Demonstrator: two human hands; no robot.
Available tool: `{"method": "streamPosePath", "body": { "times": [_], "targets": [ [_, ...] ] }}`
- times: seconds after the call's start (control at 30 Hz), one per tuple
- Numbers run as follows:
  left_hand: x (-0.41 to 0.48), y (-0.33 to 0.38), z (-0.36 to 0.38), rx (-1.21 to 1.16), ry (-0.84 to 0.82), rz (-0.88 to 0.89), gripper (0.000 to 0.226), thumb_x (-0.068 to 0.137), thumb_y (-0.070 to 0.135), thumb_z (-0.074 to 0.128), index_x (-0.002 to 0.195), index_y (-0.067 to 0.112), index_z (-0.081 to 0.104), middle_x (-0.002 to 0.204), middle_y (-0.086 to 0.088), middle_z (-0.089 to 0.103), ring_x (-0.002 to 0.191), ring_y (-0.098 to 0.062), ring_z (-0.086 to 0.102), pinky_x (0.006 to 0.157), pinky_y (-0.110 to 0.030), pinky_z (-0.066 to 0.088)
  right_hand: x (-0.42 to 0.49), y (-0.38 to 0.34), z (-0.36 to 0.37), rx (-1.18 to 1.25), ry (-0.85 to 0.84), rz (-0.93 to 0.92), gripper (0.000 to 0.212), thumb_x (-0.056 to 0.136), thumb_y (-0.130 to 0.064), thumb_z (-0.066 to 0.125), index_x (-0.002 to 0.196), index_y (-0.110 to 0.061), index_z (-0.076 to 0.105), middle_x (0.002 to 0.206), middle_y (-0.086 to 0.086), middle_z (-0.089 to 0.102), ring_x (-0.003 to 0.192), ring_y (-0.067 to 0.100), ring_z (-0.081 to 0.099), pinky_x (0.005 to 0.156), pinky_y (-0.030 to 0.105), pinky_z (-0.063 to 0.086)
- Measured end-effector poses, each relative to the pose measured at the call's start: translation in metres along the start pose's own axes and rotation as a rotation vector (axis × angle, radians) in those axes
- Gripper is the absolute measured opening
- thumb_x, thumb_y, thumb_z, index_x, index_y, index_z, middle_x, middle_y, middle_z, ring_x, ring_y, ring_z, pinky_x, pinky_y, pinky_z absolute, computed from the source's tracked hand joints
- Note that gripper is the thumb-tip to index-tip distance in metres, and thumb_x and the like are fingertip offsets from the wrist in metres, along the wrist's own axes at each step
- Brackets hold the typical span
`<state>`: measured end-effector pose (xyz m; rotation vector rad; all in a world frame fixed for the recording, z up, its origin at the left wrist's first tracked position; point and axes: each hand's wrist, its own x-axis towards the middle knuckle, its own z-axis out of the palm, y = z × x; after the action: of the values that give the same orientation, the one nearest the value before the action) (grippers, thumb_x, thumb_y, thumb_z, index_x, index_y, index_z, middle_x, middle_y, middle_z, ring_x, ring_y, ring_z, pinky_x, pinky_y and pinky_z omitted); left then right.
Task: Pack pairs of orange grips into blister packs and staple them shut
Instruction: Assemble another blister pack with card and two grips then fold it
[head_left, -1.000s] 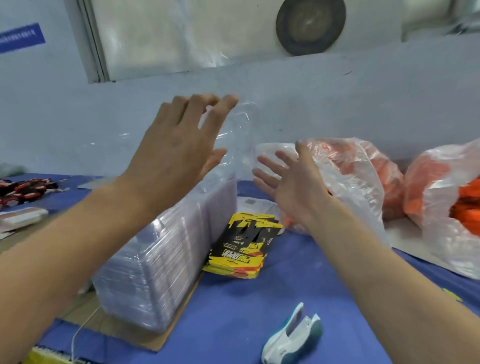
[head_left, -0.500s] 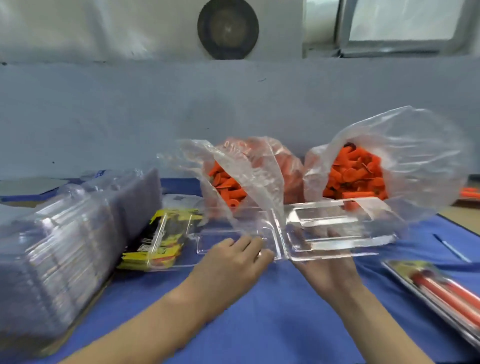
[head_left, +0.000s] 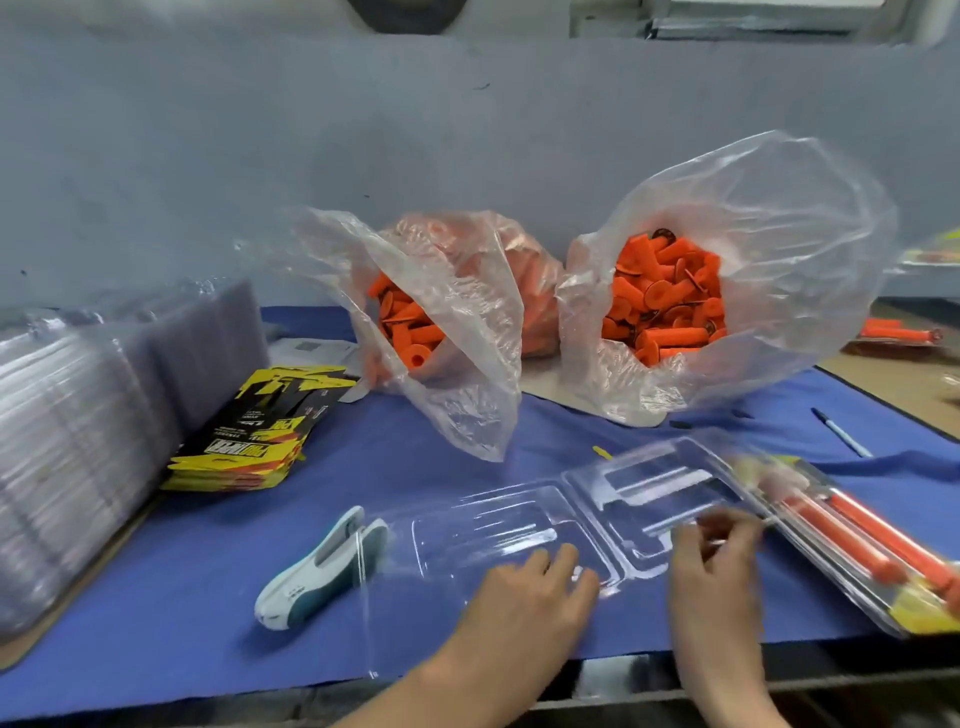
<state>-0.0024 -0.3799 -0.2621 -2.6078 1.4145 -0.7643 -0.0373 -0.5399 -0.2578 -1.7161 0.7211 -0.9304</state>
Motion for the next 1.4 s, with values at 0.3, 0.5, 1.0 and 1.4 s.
{"method": "streamPosePath", "body": {
  "times": [0.3,0.5,1.0,1.4],
  "targets": [
    [-0.033,-0.119,-0.016,-0.325,0.2,-0.677,0.026,0.094,0.028,0.045,0.112,0.021,0.063,0.109,0.004,0.061,0.099,-0.022,0.059,0.084,-0.039,0.049,0.019,-0.005,0.031,-0.596,-0.529,-0.707,0.036,0.097,-0.033,0.052,0.132,-0.031,0.057,0.138,-0.008,0.051,0.129,0.019,0.043,0.108,0.035,0.033],
    [-0.102,-0.168,0.013,-0.618,-0.352,-0.647,0.08,0.073,0.085,0.033,0.142,0.044,0.026,0.134,0.025,0.027,0.128,-0.003,0.036,0.106,-0.027,0.032,0.028,0.003,0.046,-0.914,-0.776,-0.605,0.047,0.101,-0.053,0.029,0.148,-0.046,0.027,0.161,-0.014,0.017,0.151,0.016,0.004,0.121,0.036,-0.002],
    [-0.157,-0.22,0.007,-0.406,-0.472,-0.827,0.081,0.093,0.041,0.062,0.156,0.022,0.015,0.152,0.002,0.037,0.136,-0.019,0.038,0.109,-0.029,0.031,-0.007,-0.006,0.072,-0.849,-0.782,-0.568,0.046,0.102,-0.048,0.026,0.147,-0.04,0.034,0.161,-0.011,0.022,0.15,0.018,0.006,0.121,0.038,0.005],
    [-0.123,-0.216,-0.012,-0.296,-0.194,-0.925,0.048,0.094,0.042,0.057,0.136,0.019,0.055,0.128,-0.006,0.061,0.118,-0.029,0.053,0.101,-0.045,0.042,-0.012,-0.03,0.09,-0.647,-0.552,-0.579,0.038,0.1,-0.04,0.041,0.133,-0.03,0.056,0.136,-0.008,0.054,0.13,0.018,0.041,0.111,0.033,0.028]
  ]
}}
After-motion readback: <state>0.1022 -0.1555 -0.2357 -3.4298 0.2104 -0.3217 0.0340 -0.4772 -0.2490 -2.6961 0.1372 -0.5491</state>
